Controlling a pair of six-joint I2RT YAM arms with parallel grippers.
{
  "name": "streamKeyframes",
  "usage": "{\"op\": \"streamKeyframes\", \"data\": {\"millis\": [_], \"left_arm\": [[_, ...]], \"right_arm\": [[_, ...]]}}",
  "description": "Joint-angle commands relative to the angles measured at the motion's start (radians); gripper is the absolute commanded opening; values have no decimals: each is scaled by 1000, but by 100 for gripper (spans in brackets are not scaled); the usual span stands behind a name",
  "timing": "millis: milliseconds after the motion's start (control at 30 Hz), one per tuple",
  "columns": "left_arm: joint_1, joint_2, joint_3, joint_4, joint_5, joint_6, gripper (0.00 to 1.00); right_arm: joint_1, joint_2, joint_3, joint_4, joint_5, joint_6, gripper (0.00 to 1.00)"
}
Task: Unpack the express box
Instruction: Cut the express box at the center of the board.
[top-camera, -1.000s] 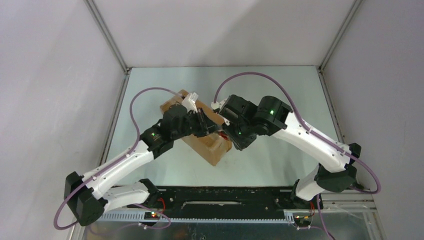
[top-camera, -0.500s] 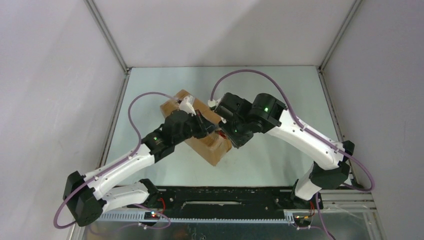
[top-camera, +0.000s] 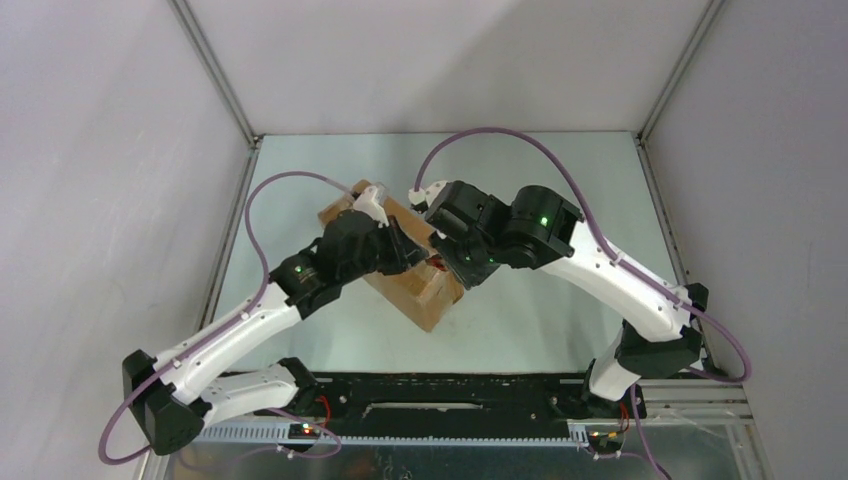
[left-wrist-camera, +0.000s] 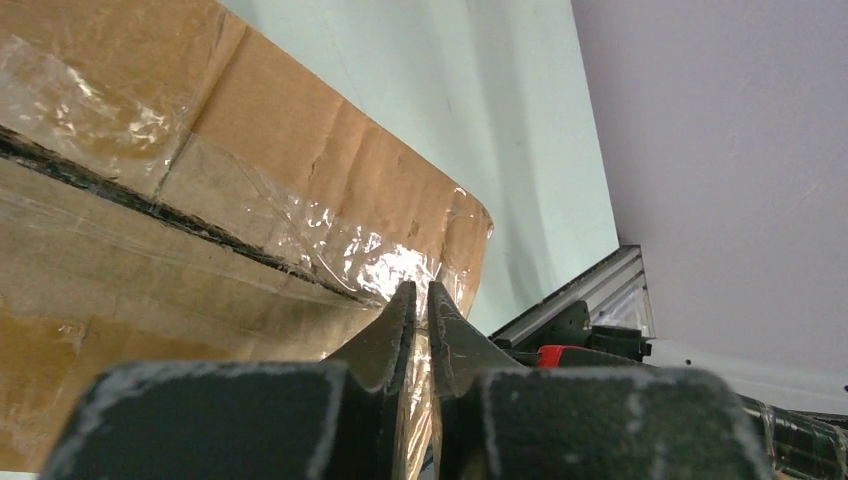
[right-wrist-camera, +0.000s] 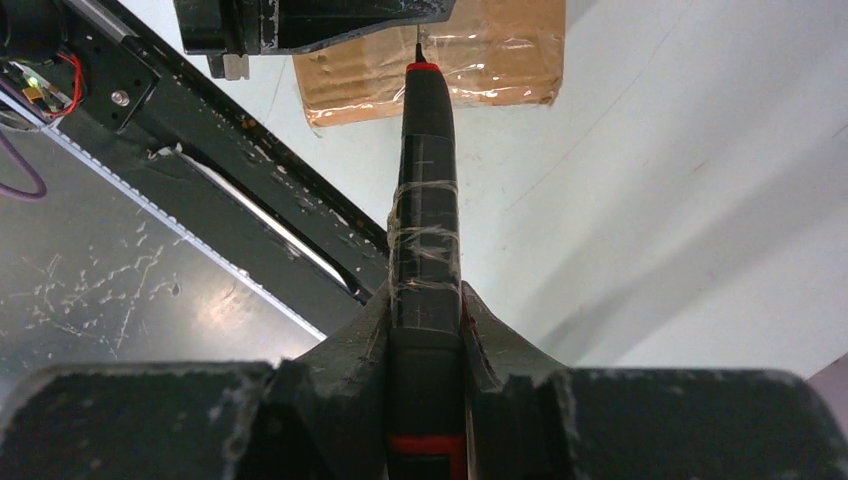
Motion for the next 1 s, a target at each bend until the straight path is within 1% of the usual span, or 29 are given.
{"op": "streamKeyframes", "data": {"millis": [0, 300, 467, 700, 967], "left_arm": [[7, -15, 67, -47, 10, 34, 11], [10, 7, 122, -57, 35, 50, 11], [10, 17, 119, -48, 46, 44, 11], [10, 13, 131, -49, 56, 43, 11], [10, 18, 143, -42, 65, 38, 11]], "right_arm": [[5, 2, 17, 44, 65, -9, 0], [6, 3, 45, 39, 97, -14, 0], [7, -1, 17, 40, 91, -10, 0], [8, -19, 43, 50, 83, -9, 0], [14, -32, 22, 29, 88, 4, 0]]}}
